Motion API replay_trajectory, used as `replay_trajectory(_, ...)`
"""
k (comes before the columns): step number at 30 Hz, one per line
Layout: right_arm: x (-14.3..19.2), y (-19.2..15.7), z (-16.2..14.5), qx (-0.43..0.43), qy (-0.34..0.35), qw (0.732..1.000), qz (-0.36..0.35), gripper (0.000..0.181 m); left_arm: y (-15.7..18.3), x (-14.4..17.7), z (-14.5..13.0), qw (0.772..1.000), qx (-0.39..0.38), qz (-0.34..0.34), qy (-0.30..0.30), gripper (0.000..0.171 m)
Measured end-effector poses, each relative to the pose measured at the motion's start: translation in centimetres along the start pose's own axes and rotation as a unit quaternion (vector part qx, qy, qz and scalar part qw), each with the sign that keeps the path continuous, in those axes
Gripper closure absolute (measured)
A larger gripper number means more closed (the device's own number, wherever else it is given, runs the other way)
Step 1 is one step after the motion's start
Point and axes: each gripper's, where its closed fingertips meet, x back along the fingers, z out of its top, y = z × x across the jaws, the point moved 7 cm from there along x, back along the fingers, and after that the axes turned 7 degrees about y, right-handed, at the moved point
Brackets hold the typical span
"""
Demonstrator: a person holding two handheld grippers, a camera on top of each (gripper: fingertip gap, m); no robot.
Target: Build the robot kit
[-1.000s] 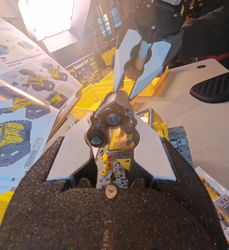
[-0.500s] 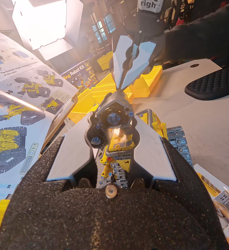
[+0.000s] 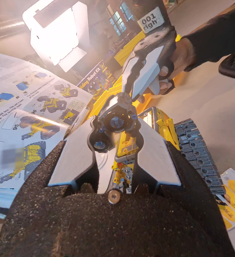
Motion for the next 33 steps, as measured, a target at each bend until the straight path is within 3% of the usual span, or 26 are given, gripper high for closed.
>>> replay_trajectory(5, 1.5, 1.6, -0.7, -0.031, -0.010, 0.994, 0.109, 0.172, 1.6, -1.4, 0.7, 0.995, -0.093, 0.028, -0.034, 0.118)
replay_trajectory(10, 3.0, 4.1, -1.5, -0.052, -0.045, 0.991, 0.119, 0.170, 2.3, -3.0, 0.9, 0.995, -0.083, 0.019, -0.051, 0.118)
replay_trajectory(17, 4.5, 3.9, -1.2, -0.067, -0.010, 0.996, 0.052, 0.163, 0.5, -1.1, 2.5, 1.000, -0.019, 0.019, -0.001, 0.122)
replay_trajectory(22, 6.2, 2.6, -0.8, -0.048, -0.016, 0.999, -0.008, 0.157, -2.1, 1.9, 2.9, 0.997, 0.048, 0.055, -0.028, 0.122)
replay_trajectory(28, 6.2, -0.1, -1.4, -0.006, -0.027, 0.998, -0.054, 0.154, 0.1, 5.9, -0.3, 0.985, 0.138, 0.069, -0.084, 0.124)
replay_trajectory(33, 4.9, -0.7, -2.8, 0.032, 0.006, 0.995, -0.091, 0.146, 2.8, 7.4, -3.8, 0.971, 0.202, 0.088, -0.095, 0.126)
